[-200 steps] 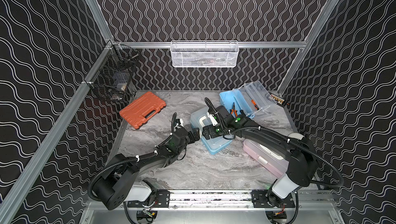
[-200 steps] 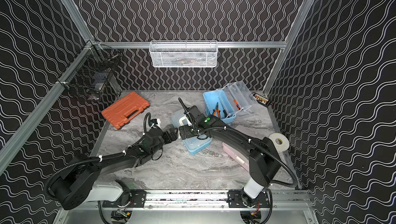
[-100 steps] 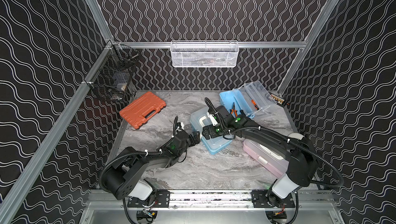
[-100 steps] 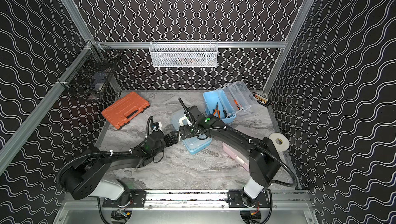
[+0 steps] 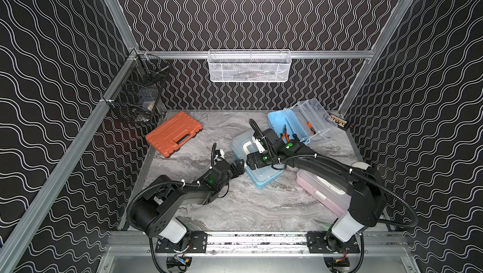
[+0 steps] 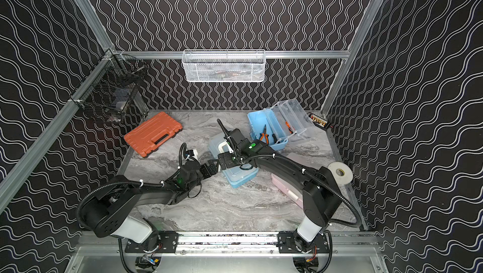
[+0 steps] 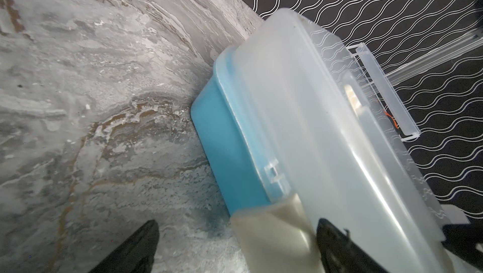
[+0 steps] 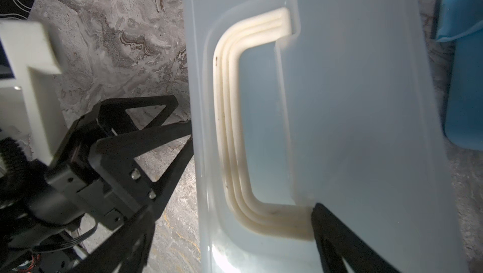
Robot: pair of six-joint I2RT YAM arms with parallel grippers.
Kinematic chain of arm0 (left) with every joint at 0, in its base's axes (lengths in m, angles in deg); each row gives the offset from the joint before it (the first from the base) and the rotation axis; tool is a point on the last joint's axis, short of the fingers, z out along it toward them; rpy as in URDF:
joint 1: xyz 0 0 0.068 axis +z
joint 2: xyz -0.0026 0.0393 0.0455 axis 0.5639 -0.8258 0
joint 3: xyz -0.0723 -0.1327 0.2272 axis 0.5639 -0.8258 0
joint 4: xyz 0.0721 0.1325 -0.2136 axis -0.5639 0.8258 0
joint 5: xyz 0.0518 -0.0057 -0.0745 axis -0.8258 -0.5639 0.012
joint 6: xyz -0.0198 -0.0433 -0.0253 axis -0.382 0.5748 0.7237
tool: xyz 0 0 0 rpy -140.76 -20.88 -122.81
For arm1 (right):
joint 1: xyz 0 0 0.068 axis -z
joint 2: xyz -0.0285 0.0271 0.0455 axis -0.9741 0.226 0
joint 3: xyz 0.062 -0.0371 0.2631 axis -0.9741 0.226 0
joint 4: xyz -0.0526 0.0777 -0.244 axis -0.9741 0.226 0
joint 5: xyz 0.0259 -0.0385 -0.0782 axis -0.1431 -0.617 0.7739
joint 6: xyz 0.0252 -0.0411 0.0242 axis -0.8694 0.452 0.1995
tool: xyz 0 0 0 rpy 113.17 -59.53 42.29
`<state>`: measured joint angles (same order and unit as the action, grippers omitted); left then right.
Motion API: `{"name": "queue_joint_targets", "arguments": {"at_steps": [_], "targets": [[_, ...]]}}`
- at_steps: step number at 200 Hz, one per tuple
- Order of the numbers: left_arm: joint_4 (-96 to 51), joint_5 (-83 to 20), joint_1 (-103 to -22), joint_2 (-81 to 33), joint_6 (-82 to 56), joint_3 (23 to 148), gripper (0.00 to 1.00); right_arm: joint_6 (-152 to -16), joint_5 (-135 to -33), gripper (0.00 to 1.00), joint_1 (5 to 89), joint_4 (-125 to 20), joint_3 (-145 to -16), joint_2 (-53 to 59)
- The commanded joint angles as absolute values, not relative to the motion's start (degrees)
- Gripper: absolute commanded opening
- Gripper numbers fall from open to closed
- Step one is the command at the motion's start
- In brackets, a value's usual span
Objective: Close toolboxes
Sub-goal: Fasten the toolbox latch on the toolbox.
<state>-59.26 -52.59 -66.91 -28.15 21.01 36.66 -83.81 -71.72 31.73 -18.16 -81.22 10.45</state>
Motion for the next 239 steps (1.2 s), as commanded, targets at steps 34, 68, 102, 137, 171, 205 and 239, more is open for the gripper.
{"name": "queue_joint_targets", "arguments": {"at_steps": [34, 68, 102, 137, 171, 205, 239], "targets": [[-46.2, -52.5, -66.8, -25.9, 20.0, 37.9, 0.97, -84.2, -71.6, 0.93, 31.9, -14.8, -83.9, 11.5], [-41.4, -54.6, -66.9, -23.6, 18.4, 36.8, 0.97, -84.3, -72.0, 0.93, 31.9, -14.0, -85.4, 13.2], [-42.4, -54.7, -66.9, -24.6, 17.7, 35.9, 0.97, -83.9, -72.3, 0.93, 31.9, -13.0, -87.4, 15.3], [-45.3, -54.1, -66.9, -27.6, 17.8, 36.4, 0.97, -83.4, -72.7, 0.89, 31.9, -12.6, -88.4, 16.8], [-45.0, -53.8, -66.9, -28.7, 17.0, 38.1, 0.97, -83.4, -73.8, 0.82, 32.0, -12.7, -88.2, 17.6], [-43.6, -54.7, -66.9, -28.6, 16.3, 38.6, 0.97, -83.3, -73.2, 0.82, 31.9, -12.6, -87.6, 17.2], [-44.3, -55.0, -66.8, -29.4, 15.5, 38.9, 0.98, -83.2, -73.1, 0.81, 32.0, -12.5, -87.0, 17.1]]}}
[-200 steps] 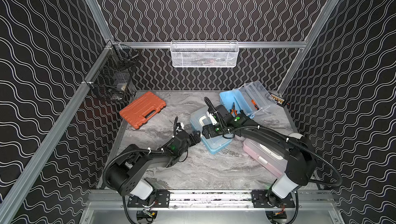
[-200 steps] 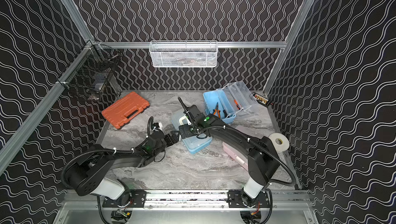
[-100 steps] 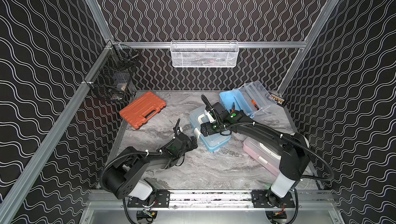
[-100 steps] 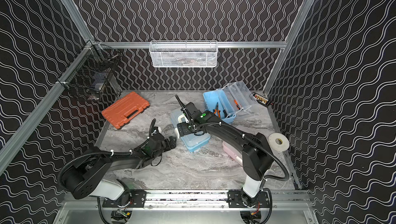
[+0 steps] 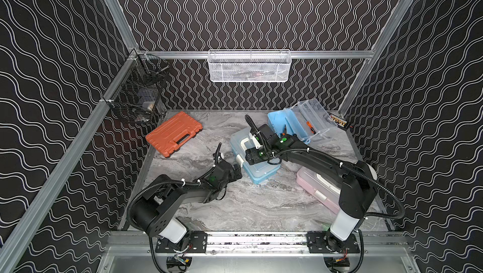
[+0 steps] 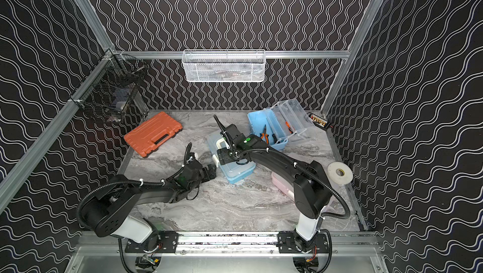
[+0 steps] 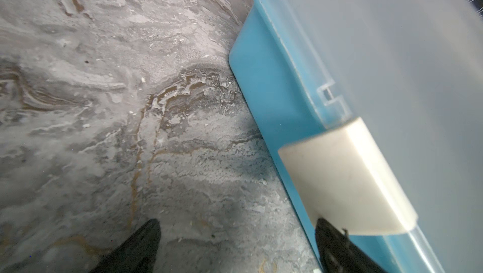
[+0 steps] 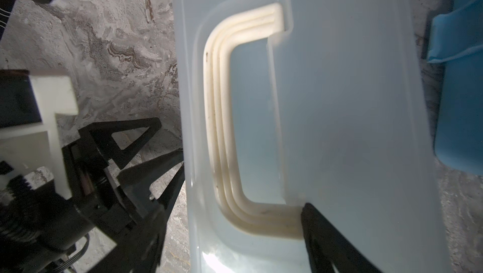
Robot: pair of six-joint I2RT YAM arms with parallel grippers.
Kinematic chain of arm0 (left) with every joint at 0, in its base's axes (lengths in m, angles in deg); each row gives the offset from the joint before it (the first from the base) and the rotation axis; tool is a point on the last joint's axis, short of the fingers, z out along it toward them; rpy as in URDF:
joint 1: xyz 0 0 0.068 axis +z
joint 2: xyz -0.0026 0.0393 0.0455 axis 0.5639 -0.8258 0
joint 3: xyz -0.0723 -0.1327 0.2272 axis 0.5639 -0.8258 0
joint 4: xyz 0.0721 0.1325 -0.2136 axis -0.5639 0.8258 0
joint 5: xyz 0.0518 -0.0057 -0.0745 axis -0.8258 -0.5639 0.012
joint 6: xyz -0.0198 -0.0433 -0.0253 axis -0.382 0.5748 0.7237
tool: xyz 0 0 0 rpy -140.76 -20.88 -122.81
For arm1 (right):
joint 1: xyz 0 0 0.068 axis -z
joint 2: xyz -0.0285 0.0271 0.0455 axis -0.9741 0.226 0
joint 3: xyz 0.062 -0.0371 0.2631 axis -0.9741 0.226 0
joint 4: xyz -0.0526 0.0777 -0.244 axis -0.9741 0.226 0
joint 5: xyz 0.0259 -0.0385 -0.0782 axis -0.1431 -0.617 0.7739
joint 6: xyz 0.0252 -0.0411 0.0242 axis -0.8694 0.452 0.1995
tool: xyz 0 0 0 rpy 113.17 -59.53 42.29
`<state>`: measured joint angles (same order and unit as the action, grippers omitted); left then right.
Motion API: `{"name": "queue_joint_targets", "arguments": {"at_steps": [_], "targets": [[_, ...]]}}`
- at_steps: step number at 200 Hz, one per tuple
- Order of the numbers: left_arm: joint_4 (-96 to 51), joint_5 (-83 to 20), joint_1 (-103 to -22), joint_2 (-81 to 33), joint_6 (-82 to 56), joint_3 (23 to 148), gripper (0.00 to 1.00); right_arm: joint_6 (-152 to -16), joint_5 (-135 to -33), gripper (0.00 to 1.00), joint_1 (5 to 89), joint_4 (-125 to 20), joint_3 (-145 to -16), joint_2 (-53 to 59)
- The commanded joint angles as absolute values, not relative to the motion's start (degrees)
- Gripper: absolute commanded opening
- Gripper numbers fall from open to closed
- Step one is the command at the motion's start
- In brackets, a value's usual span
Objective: Close toolboxes
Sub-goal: Fasten the toolbox latch on the toolbox, then move the toolbox to the center of the board.
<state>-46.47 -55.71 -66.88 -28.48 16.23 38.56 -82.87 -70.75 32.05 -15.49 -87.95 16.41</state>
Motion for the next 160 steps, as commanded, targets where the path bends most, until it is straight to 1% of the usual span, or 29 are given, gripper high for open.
{"name": "queue_joint_targets", "arguments": {"at_steps": [1, 58, 91, 120, 139, 155, 160], "targets": [[-44.5, -55.0, -66.8, -29.5, 15.5, 38.9, 0.97, -83.2, -73.2, 0.81, 32.0, -12.5, -87.0, 17.1], [-53.6, -52.9, -66.8, -36.6, 15.5, 41.7, 0.97, -83.8, -74.7, 0.76, 32.0, -12.7, -85.4, 17.5], [-55.9, -52.7, -66.8, -38.2, 15.9, 42.2, 0.97, -84.2, -74.4, 0.76, 32.0, -12.6, -84.9, 17.5], [-52.6, -54.8, -66.8, -34.2, 15.0, 40.4, 0.97, -84.1, -73.6, 0.78, 32.0, -12.5, -86.0, 17.1], [-49.0, -57.0, -66.8, -29.6, 14.6, 39.0, 0.97, -84.0, -71.0, 0.79, 32.1, -12.0, -87.9, 16.5], [-44.5, -59.1, -66.8, -24.4, 13.7, 38.1, 0.97, -83.2, -68.8, 0.83, 32.5, -11.4, -89.7, 15.3], [-42.6, -59.8, -66.8, -22.7, 13.3, 38.0, 0.97, -82.9, -68.2, 0.85, 32.7, -10.8, -90.4, 14.9]]}}
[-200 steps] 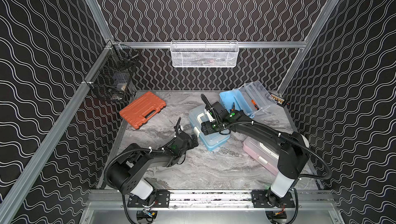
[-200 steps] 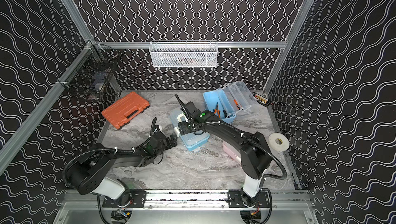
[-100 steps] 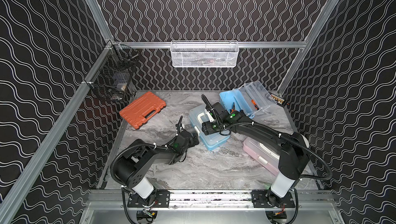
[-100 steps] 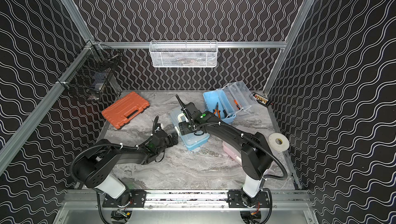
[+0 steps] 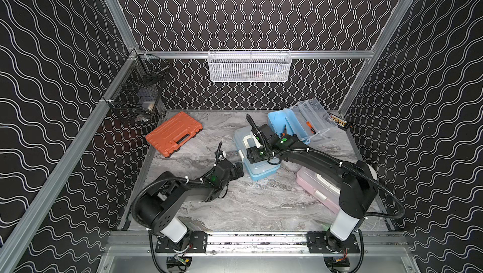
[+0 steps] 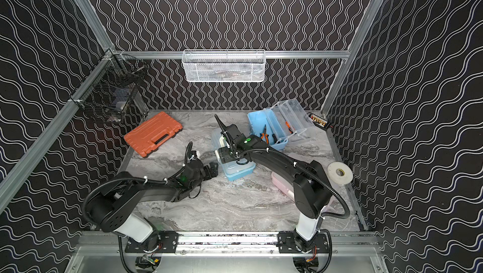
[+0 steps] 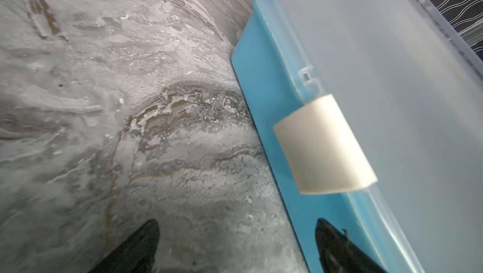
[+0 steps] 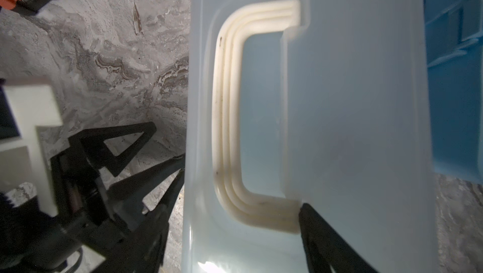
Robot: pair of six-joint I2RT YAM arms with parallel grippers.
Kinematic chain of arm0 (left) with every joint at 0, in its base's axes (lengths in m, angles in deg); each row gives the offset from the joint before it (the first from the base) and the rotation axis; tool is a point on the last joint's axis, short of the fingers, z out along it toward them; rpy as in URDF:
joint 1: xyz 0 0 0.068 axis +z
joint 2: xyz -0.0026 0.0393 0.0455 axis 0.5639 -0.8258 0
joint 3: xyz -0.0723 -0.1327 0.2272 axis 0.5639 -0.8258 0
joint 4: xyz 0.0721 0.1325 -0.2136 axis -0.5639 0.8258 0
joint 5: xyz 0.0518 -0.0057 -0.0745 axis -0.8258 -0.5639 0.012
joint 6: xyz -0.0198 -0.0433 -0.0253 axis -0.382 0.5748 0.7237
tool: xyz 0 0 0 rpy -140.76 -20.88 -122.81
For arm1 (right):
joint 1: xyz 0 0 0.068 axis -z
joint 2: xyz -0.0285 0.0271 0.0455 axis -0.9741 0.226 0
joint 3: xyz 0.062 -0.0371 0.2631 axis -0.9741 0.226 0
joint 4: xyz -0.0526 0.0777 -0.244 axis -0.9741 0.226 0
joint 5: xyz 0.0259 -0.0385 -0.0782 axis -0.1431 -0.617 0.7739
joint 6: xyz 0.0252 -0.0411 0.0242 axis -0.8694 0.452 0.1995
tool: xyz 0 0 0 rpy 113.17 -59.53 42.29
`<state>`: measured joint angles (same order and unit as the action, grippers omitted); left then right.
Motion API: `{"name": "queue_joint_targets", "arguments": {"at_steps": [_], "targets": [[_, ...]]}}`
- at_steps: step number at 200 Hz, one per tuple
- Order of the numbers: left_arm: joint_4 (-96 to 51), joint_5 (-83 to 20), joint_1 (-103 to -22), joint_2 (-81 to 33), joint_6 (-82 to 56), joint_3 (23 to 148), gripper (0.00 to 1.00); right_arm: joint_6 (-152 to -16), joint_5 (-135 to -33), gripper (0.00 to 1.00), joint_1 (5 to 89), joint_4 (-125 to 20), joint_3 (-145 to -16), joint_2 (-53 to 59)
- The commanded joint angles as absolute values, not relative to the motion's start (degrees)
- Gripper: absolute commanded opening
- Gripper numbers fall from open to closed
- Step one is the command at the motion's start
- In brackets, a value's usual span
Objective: Close toolboxes
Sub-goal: Move the toolbox to the center of the board.
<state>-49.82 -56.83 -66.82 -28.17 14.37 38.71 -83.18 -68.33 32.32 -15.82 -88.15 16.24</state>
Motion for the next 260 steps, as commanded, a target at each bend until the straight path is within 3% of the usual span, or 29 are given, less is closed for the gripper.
{"name": "queue_joint_targets", "arguments": {"at_steps": [1, 36, 72, 125, 197, 260], "targets": [[-42.2, -59.9, -66.8, -22.3, 13.3, 38.0, 0.97, -82.9, -68.1, 0.86, 32.8, -10.7, -90.5, 14.8], [-27.7, -63.8, -66.8, -10.2, 9.8, 38.9, 0.99, -81.8, -63.5, 0.99, 35.0, -7.7, -90.1, 10.8], [-20.0, -63.6, -66.8, -2.1, 8.0, 39.0, 0.99, -79.6, -71.1, 0.99, 41.9, -8.7, -83.5, 7.1], [-16.5, -64.2, -66.8, 5.0, 7.5, 37.9, 0.99, -79.9, -75.8, 0.99, 42.7, -11.7, -78.6, 6.8], [-13.7, -64.2, -66.7, 8.4, 6.3, 37.9, 0.99, -83.1, -84.2, 0.99, 41.0, -15.8, -84.3, 16.8], [-9.1, -64.6, -66.7, 12.3, 4.5, 39.5, 0.99, -86.0, -85.9, 0.99, 35.1, -17.0, -97.2, 29.7]]}}
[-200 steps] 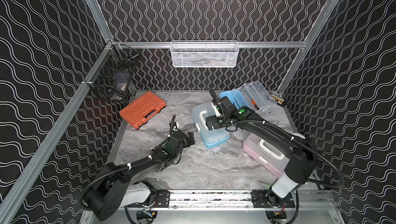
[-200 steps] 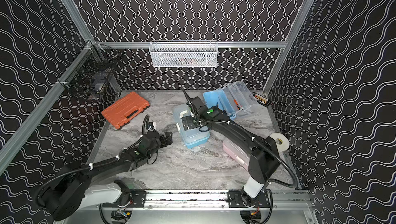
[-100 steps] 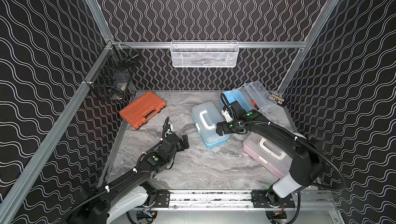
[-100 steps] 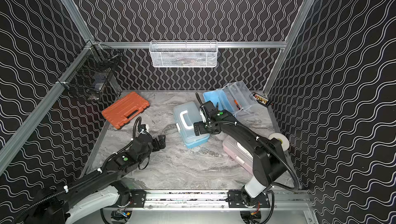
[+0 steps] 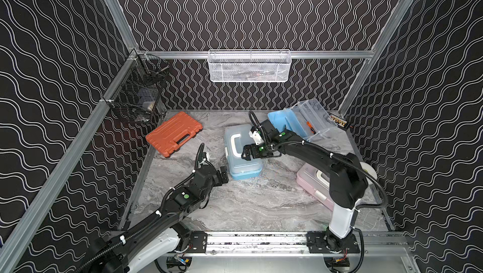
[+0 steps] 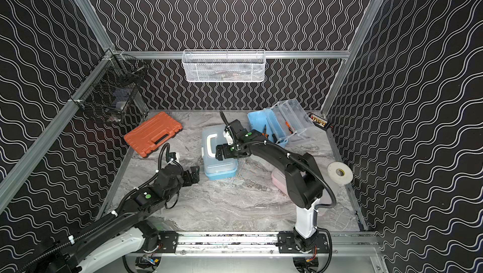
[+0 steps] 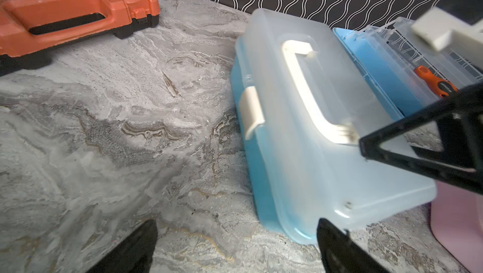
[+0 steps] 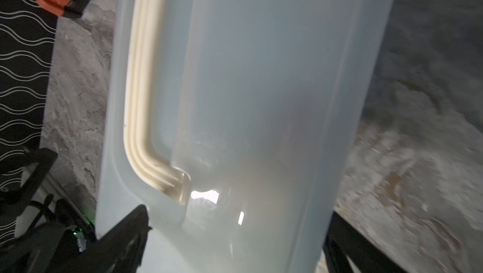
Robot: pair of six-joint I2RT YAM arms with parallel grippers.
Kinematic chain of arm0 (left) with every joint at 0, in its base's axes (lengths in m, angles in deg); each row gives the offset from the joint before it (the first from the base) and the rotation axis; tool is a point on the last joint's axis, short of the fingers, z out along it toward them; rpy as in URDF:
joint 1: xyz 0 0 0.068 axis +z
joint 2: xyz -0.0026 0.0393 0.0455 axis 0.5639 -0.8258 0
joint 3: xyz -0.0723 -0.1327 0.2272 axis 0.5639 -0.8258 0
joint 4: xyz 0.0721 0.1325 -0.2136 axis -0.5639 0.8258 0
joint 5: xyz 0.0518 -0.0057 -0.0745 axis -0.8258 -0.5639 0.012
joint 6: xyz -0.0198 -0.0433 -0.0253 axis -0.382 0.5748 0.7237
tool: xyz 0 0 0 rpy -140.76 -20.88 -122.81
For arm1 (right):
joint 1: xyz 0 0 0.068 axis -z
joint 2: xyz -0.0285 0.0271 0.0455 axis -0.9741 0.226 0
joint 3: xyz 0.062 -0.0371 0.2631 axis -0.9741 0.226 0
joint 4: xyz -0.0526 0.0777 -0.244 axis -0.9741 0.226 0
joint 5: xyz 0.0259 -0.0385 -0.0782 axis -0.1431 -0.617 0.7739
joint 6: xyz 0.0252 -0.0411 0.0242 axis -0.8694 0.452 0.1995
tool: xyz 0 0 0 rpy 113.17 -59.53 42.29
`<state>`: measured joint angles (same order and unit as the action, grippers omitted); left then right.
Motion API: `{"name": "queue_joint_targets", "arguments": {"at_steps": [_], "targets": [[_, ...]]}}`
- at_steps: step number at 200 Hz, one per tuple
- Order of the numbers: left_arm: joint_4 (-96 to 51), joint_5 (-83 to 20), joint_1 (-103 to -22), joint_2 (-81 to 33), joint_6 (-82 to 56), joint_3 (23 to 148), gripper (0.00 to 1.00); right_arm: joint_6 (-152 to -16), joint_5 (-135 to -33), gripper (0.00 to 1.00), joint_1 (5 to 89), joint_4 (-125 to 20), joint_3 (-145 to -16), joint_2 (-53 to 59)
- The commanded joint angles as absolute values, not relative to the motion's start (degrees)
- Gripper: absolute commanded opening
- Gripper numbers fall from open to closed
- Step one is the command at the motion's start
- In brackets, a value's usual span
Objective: Close toolboxes
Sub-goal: Move the toolbox to the center of the board.
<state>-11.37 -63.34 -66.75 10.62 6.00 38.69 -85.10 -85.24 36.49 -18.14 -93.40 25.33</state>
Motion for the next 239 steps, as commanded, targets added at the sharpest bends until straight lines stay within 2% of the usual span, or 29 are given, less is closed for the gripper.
{"name": "queue_joint_targets", "arguments": {"at_steps": [1, 63, 107, 118, 136, 173, 199, 239], "targets": [[-9.1, -64.6, -66.7, 12.4, 4.5, 39.5, 0.99, -86.0, -86.0, 0.99, 35.0, -17.1, -97.4, 30.0], [-2.3, -64.2, -66.7, 19.0, 2.6, 41.2, 0.99, -88.7, -92.0, 0.99, 32.1, -20.0, -111.5, 43.1], [-1.2, -62.8, -66.7, 19.9, 2.7, 41.0, 0.99, -88.7, -100.9, 0.99, 31.6, -24.3, -113.9, 45.6], [-1.9, -61.9, -66.7, 19.2, 2.8, 40.8, 0.99, -87.9, -97.5, 0.99, 31.6, -23.2, -113.7, 44.4], [-3.7, -60.4, -66.7, 17.3, 2.6, 40.5, 0.99, -87.6, -85.5, 0.99, 32.8, -21.2, -111.9, 40.5], [-9.7, -54.6, -66.8, 12.5, 1.4, 40.2, 0.99, -88.1, -69.6, 0.99, 39.8, -20.4, -104.1, 31.7], [-15.1, -50.1, -66.8, 10.3, 1.0, 39.5, 0.99, -85.7, -66.7, 0.99, 44.9, -17.1, -102.4, 31.1], [-16.6, -48.8, -67.8, 6.5, 0.6, 41.8, 0.99, -84.1, -61.4, 0.99, 50.2, -15.4, -100.4, 31.1]]}}
